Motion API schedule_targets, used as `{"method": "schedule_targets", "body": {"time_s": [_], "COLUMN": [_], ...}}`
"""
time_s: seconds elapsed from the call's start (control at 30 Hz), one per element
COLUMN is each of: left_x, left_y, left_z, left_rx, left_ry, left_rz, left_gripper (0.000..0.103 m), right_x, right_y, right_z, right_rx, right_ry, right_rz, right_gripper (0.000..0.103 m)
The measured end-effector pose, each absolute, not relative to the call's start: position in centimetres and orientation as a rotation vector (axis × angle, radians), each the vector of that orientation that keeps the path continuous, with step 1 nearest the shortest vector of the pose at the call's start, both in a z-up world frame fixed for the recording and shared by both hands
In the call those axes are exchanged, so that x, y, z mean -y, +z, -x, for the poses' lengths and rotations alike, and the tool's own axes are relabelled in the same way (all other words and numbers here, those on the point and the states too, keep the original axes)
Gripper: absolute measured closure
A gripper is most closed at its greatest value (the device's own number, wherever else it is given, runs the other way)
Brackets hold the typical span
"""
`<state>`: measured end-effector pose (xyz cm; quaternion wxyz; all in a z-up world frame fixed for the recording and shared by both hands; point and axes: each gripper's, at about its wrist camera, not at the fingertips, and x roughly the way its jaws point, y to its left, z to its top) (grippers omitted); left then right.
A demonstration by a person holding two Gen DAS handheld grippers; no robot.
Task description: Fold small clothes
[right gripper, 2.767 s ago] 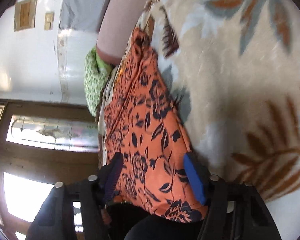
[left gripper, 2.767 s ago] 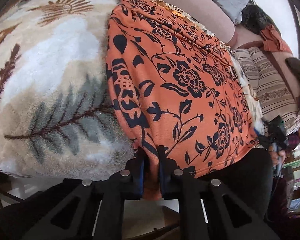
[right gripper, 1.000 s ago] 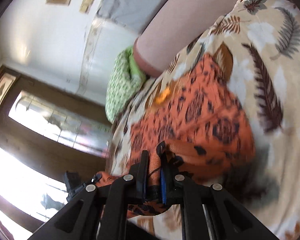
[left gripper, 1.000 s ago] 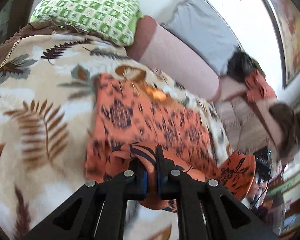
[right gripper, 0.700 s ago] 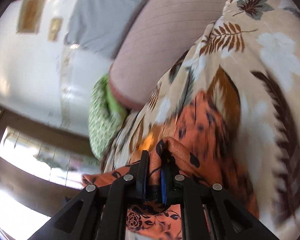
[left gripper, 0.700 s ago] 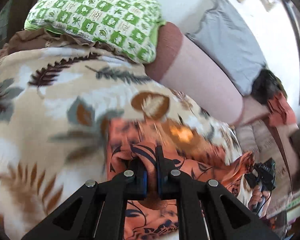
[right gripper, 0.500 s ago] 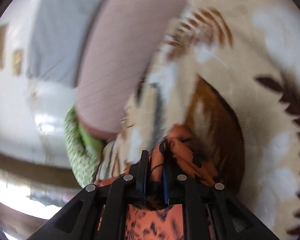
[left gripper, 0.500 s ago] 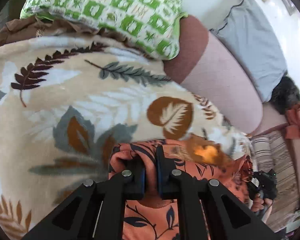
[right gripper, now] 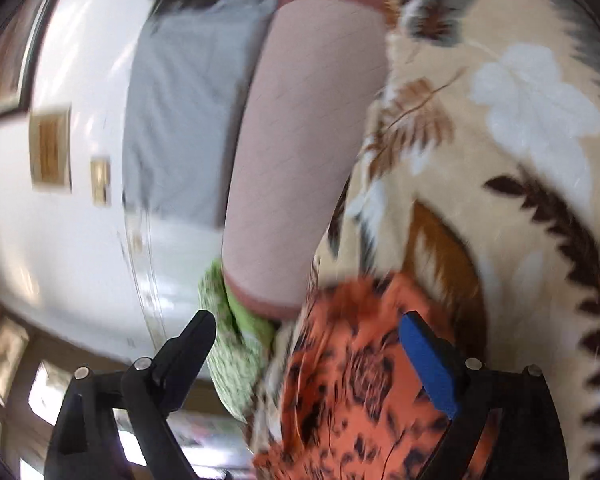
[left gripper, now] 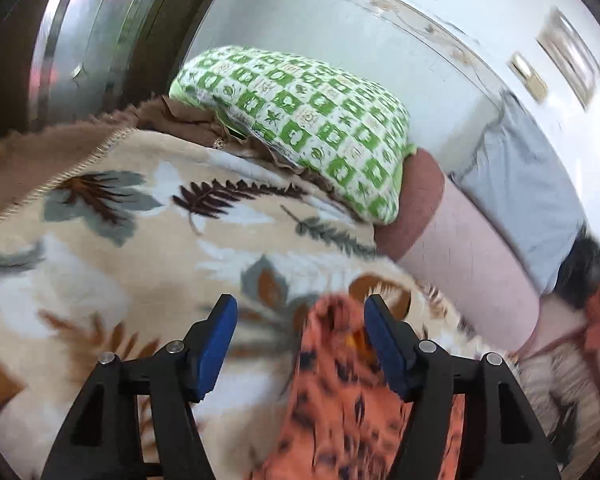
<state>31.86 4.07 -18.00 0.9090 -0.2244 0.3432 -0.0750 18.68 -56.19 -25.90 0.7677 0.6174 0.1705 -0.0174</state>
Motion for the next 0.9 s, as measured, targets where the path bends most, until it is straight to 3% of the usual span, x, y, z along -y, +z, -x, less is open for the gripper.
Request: {"method": "schedule_targets", "body": {"time_s": [0.1, 0.17, 0.33, 0.67, 0.9], "left_x": [-2.0, -0.3, 1.3, -0.7, 0.1], "left_y": [-18.8, -20.1, -24.8, -26.9, -24.5], "left_z": [-28.6, -27.6, -27.9, -30.1, -30.2], "left_rx": [-0.761, -0.825, -0.941, -1.025, -0.931], "left_ry": [-0.179, -0.165, -0.083, -0.022, -0.002], "left_rz": [0.445, 0.397, 0.310, 0.384, 0.268], "left_gripper": [0.034, 0.032, 0.033, 0.032, 0.032], "right_x": [51.1, 46.4, 34.0, 22.3, 24.1], "right_y": [-24.3, -23.4, -24.2, -26.7, -27.2], "right_z": [-20.3, -22.2, -25.7, -38.6, -46.2], "right_rx": [-0.521, -0.641, -0.888, -1.090, -1.095], "right_ry": [0.022, 0.062, 0.165, 0.126, 0.025], "right_rz": [-1.180, -1.035, -0.703, -0.410, -0.536], "right_gripper": [0.013, 0.027, 0.045, 0.045, 0.043]}}
